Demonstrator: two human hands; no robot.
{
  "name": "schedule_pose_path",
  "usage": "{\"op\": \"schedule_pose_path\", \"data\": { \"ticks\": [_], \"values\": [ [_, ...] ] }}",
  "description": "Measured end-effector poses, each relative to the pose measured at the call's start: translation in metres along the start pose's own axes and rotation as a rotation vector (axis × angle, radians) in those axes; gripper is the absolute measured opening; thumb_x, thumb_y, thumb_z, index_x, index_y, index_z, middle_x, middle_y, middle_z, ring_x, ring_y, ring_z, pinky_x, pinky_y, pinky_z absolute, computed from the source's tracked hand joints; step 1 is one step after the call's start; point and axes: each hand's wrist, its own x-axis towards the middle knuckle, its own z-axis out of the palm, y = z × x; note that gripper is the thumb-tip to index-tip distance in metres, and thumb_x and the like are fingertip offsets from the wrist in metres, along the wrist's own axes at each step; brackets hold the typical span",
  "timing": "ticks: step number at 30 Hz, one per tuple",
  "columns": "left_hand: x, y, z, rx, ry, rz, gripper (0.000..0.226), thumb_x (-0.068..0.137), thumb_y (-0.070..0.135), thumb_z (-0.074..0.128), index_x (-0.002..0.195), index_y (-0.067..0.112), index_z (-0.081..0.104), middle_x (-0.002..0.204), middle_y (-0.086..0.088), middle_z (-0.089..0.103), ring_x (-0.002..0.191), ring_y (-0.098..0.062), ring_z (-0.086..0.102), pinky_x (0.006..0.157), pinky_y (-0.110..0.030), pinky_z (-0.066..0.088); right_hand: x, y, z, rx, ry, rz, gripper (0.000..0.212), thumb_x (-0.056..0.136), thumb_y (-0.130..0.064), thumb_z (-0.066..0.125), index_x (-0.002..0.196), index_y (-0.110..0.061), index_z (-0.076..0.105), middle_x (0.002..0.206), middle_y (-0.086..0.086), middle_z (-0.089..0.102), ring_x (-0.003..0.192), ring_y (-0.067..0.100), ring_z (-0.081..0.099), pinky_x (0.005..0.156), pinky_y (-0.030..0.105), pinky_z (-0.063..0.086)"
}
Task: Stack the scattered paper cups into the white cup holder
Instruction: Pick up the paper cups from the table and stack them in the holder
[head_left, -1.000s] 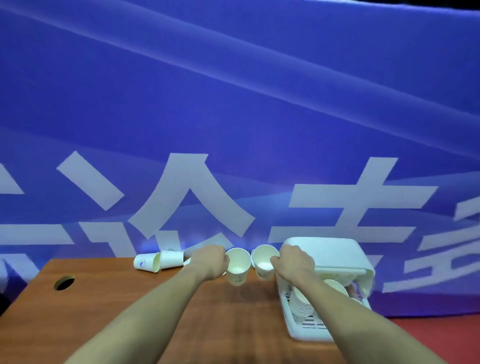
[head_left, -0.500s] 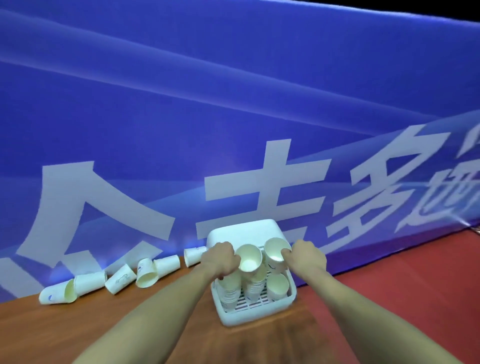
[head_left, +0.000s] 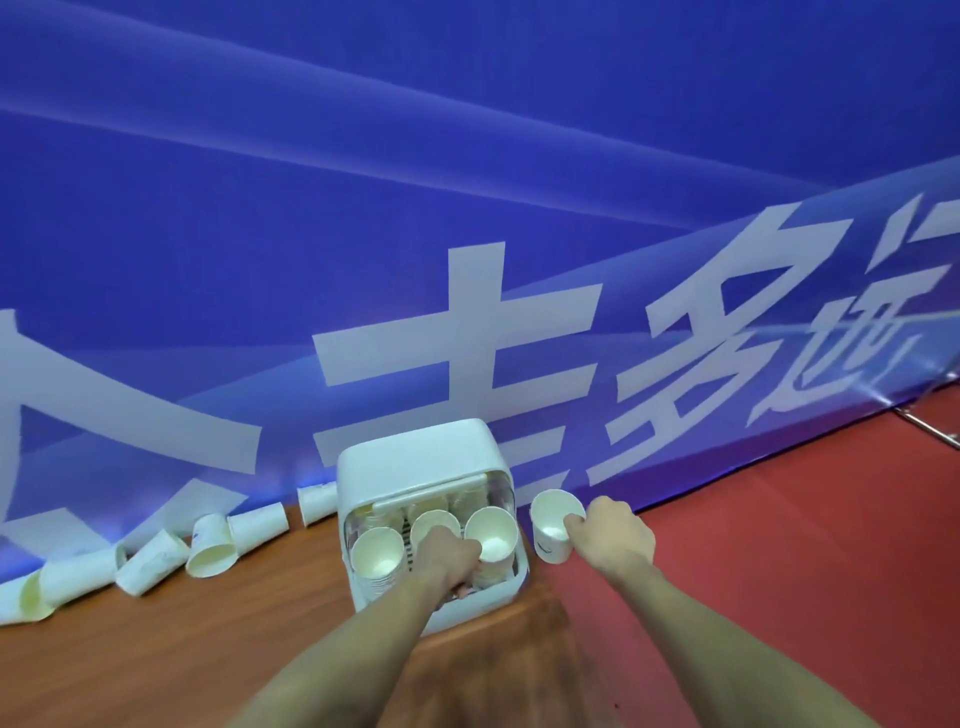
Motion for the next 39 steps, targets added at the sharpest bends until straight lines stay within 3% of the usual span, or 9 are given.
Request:
{"op": "schedule_pose_path", "data": {
  "ticks": [7,9,13,19,26,30,33,37,39],
  "values": [
    [0.028,-0.010,0.033,-0.116,0.082,-0.076,0.025,0.083,0.010,0.049,0.085,-0.005,0.068,0.041,-0.001,0.054,0.031,-0.020,0.044,0.038,-0.014,0.027,0.015,0.016,0.023,-0.011,-0.074,0.023,0.025,0.086,-0.036,0.045,0.083,-0.013,0.055,0.085,0.003,0.058,0.078,0.027,0.057,0.066,0.029,0.042],
    [0.032,-0.012,0.037,-0.118,0.102,-0.078,0.023,0.084,0.011,0.049,0.076,-0.003,0.067,0.039,-0.001,0.054,0.031,-0.021,0.046,0.038,-0.016,0.028,0.016,0.019,0.026,-0.012,-0.078,0.022,0.025,0.087,-0.037,0.046,0.084,-0.013,0.055,0.085,0.003,0.057,0.077,0.026,0.055,0.066,0.029,0.041],
    [0.038,-0.014,0.044,-0.157,0.133,-0.080,0.025,0.083,0.011,0.051,0.076,-0.006,0.067,0.051,-0.010,0.061,0.031,-0.022,0.047,0.041,-0.018,0.034,0.020,0.023,0.033,0.010,-0.080,0.029,0.025,0.087,-0.037,0.046,0.084,-0.014,0.055,0.083,0.003,0.057,0.076,0.026,0.055,0.067,0.029,0.042],
    [0.035,-0.015,0.038,-0.129,0.068,-0.120,0.030,0.086,0.014,0.051,0.078,-0.008,0.070,0.042,-0.005,0.053,0.032,-0.021,0.044,0.036,-0.016,0.031,0.022,0.021,0.034,0.048,-0.081,0.018,0.028,0.086,-0.037,0.047,0.077,-0.012,0.057,0.077,0.002,0.060,0.071,0.024,0.058,0.061,0.028,0.041],
    [0.026,0.000,0.012,-0.057,0.023,-0.094,0.031,0.091,0.024,0.051,0.081,-0.001,0.066,0.050,-0.008,0.053,0.034,-0.020,0.043,0.036,-0.012,0.025,0.023,-0.006,0.020,0.087,-0.071,-0.045,0.026,0.084,-0.035,0.046,0.071,-0.013,0.051,0.074,0.002,0.056,0.070,0.025,0.054,0.061,0.028,0.040],
    [0.019,0.009,-0.008,0.009,0.049,-0.019,0.029,0.090,0.024,0.052,0.077,0.001,0.064,0.050,-0.009,0.054,0.034,-0.020,0.044,0.036,-0.015,0.032,0.019,-0.027,0.017,0.092,-0.062,-0.096,0.026,0.084,-0.034,0.046,0.074,-0.012,0.055,0.074,0.002,0.053,0.073,0.027,0.054,0.063,0.030,0.040],
    [0.018,0.010,-0.020,0.133,0.108,0.085,0.030,0.085,0.029,0.053,0.064,0.009,0.062,0.048,-0.005,0.057,0.040,-0.021,0.050,0.049,-0.024,0.045,0.017,-0.040,0.020,0.081,-0.075,-0.131,0.025,0.085,-0.033,0.047,0.076,-0.012,0.056,0.075,0.001,0.054,0.073,0.026,0.054,0.063,0.030,0.040],
    [0.012,0.006,-0.029,0.511,0.289,0.273,0.042,0.085,0.041,0.051,0.051,0.017,0.046,0.049,0.004,0.047,0.054,-0.018,0.047,0.051,-0.027,0.034,0.016,-0.047,0.032,0.061,-0.121,-0.157,0.022,0.085,-0.034,0.047,0.082,-0.014,0.057,0.084,0.002,0.059,0.078,0.025,0.058,0.067,0.030,0.044],
    [0.011,0.003,-0.030,0.643,0.325,0.357,0.043,0.087,0.045,0.049,0.056,0.016,0.052,0.054,0.003,0.052,0.059,-0.018,0.054,0.052,-0.028,0.037,0.018,-0.049,0.040,0.044,-0.141,-0.163,0.022,0.087,-0.035,0.046,0.086,-0.015,0.055,0.089,0.002,0.059,0.080,0.025,0.057,0.069,0.031,0.045]
  ]
}}
